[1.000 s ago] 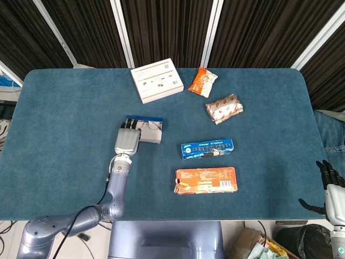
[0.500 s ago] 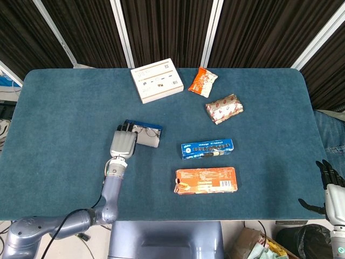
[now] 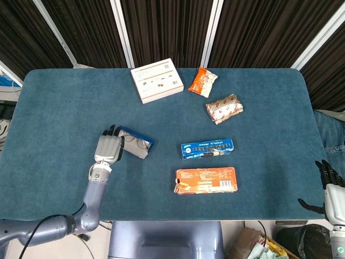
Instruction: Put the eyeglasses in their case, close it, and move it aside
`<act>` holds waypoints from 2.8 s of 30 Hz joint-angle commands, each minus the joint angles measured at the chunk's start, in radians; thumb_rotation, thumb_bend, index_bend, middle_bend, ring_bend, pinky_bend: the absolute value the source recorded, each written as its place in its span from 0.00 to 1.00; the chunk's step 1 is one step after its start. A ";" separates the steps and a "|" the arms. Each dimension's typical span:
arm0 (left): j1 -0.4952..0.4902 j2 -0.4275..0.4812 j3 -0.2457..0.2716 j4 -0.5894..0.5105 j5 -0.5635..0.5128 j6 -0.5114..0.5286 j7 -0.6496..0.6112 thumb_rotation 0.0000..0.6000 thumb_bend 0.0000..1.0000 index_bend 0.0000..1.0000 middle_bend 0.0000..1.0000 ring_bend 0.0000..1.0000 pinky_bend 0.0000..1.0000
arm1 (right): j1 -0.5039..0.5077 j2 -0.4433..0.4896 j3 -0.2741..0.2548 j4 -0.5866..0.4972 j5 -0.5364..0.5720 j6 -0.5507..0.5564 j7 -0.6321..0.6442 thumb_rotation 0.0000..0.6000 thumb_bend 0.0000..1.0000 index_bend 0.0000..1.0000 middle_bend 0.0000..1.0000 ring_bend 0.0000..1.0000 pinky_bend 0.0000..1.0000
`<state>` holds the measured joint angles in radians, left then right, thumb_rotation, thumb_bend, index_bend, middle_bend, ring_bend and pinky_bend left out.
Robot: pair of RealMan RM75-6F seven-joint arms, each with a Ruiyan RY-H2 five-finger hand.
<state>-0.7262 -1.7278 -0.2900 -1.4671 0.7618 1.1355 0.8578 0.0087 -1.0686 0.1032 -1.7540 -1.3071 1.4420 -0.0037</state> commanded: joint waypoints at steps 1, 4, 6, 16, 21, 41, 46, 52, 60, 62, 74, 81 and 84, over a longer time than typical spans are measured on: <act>0.014 0.032 0.021 -0.043 -0.015 0.001 0.001 1.00 0.46 0.56 0.14 0.05 0.19 | 0.000 0.000 0.000 -0.001 0.001 -0.001 0.000 1.00 0.20 0.06 0.01 0.12 0.16; 0.017 0.048 0.028 -0.071 -0.027 0.002 -0.004 1.00 0.46 0.56 0.14 0.05 0.19 | 0.001 -0.001 -0.001 0.000 0.000 -0.002 -0.001 1.00 0.20 0.06 0.01 0.12 0.16; 0.014 0.054 0.029 -0.086 -0.028 0.007 -0.006 1.00 0.46 0.56 0.14 0.05 0.19 | 0.001 -0.001 0.000 -0.001 0.002 -0.003 0.000 1.00 0.20 0.06 0.01 0.12 0.16; -0.023 0.044 0.018 -0.106 -0.094 0.012 0.025 1.00 0.45 0.56 0.14 0.05 0.19 | 0.002 0.000 0.000 -0.001 0.003 -0.004 -0.001 1.00 0.20 0.06 0.01 0.12 0.16; -0.050 0.032 0.016 -0.090 -0.099 0.030 0.044 1.00 0.45 0.56 0.14 0.05 0.19 | 0.002 -0.001 0.000 -0.001 0.004 -0.004 0.000 1.00 0.20 0.06 0.02 0.12 0.16; -0.143 0.057 -0.097 -0.106 -0.401 -0.001 0.066 1.00 0.45 0.56 0.14 0.05 0.19 | 0.002 -0.005 0.000 0.002 0.005 -0.001 -0.009 1.00 0.20 0.07 0.02 0.12 0.16; -0.168 0.055 -0.099 -0.067 -0.411 0.012 0.068 1.00 0.45 0.56 0.14 0.05 0.19 | 0.001 -0.006 0.001 0.002 0.006 0.001 -0.010 1.00 0.20 0.07 0.02 0.12 0.16; -0.190 0.047 -0.100 -0.017 -0.432 0.005 0.062 1.00 0.45 0.56 0.14 0.05 0.19 | 0.002 -0.006 0.000 0.002 0.004 0.000 -0.010 1.00 0.20 0.07 0.02 0.12 0.16; -0.217 0.036 -0.106 0.031 -0.480 -0.022 0.059 1.00 0.45 0.56 0.14 0.05 0.19 | 0.001 -0.006 0.001 0.001 0.008 -0.001 -0.012 1.00 0.20 0.07 0.02 0.12 0.16; -0.223 0.034 -0.105 0.039 -0.486 -0.024 0.057 1.00 0.45 0.56 0.14 0.05 0.19 | 0.002 -0.006 0.001 0.001 0.008 -0.001 -0.012 1.00 0.20 0.07 0.02 0.12 0.16; -0.249 0.018 -0.095 0.081 -0.499 -0.029 0.047 1.00 0.45 0.53 0.14 0.05 0.19 | 0.002 -0.005 0.001 0.000 0.010 -0.003 -0.010 1.00 0.20 0.07 0.02 0.12 0.16; -0.260 0.006 -0.089 0.108 -0.492 -0.023 0.038 1.00 0.45 0.43 0.14 0.05 0.19 | 0.002 -0.004 0.001 -0.002 0.011 -0.006 -0.006 1.00 0.20 0.07 0.02 0.12 0.16; -0.263 0.000 -0.086 0.123 -0.487 -0.022 0.033 1.00 0.45 0.35 0.14 0.05 0.19 | 0.002 -0.003 0.002 -0.002 0.012 -0.006 -0.005 1.00 0.20 0.07 0.02 0.12 0.16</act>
<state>-0.9875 -1.7253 -0.3774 -1.3478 0.2727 1.1134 0.8927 0.0108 -1.0719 0.1051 -1.7559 -1.2953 1.4365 -0.0083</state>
